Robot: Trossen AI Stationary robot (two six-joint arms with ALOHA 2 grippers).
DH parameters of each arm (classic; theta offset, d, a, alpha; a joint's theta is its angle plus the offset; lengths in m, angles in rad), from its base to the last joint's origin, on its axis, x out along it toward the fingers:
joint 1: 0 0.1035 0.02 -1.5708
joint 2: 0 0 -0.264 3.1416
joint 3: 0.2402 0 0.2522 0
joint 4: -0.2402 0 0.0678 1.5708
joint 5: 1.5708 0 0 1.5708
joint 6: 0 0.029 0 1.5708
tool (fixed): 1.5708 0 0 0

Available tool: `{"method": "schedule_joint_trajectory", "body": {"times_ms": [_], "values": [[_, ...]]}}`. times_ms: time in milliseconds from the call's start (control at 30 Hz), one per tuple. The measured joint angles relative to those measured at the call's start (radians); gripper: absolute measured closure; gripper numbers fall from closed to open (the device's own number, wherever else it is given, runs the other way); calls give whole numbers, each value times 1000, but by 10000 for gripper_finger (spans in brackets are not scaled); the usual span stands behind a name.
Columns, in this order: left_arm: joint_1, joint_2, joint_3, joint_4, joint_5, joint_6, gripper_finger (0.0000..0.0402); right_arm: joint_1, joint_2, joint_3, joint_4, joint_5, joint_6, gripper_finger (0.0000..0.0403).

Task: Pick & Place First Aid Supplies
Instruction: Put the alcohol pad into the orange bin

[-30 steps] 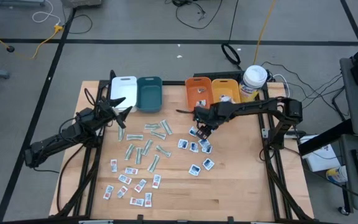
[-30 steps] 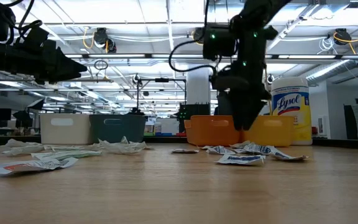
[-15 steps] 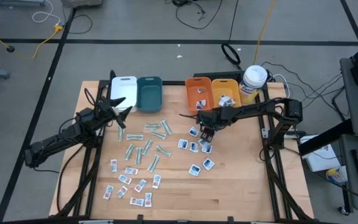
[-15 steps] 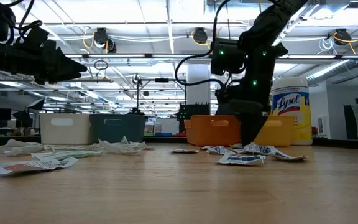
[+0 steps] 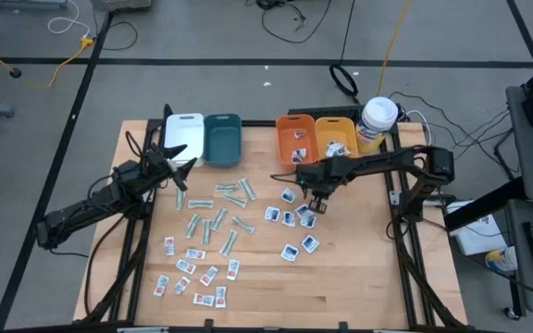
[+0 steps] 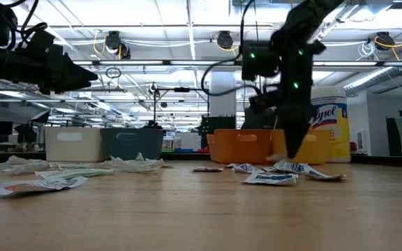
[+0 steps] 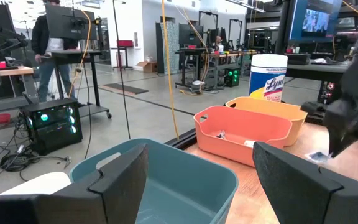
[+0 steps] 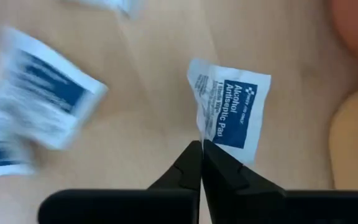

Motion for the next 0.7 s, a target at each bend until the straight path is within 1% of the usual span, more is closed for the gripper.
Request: {"method": "schedule_joint_trajectory", "body": {"times_ms": [67, 200, 300, 500, 700], "values": [[0, 0, 0, 0, 0, 0, 105, 0, -15, 50, -61, -16, -28, 401], [0, 0, 0, 0, 0, 0, 105, 3, -15, 146, -203, -122, -102, 401], [0, 0, 0, -2, 0, 0, 105, 1, -17, 213, -277, -170, -163, 402], [0, 0, 0, -1, 0, 0, 105, 2, -16, 302, -394, -182, -296, 402], [0, 0, 0, -1, 0, 0, 105, 1, -16, 334, -424, -180, -381, 402]]}}
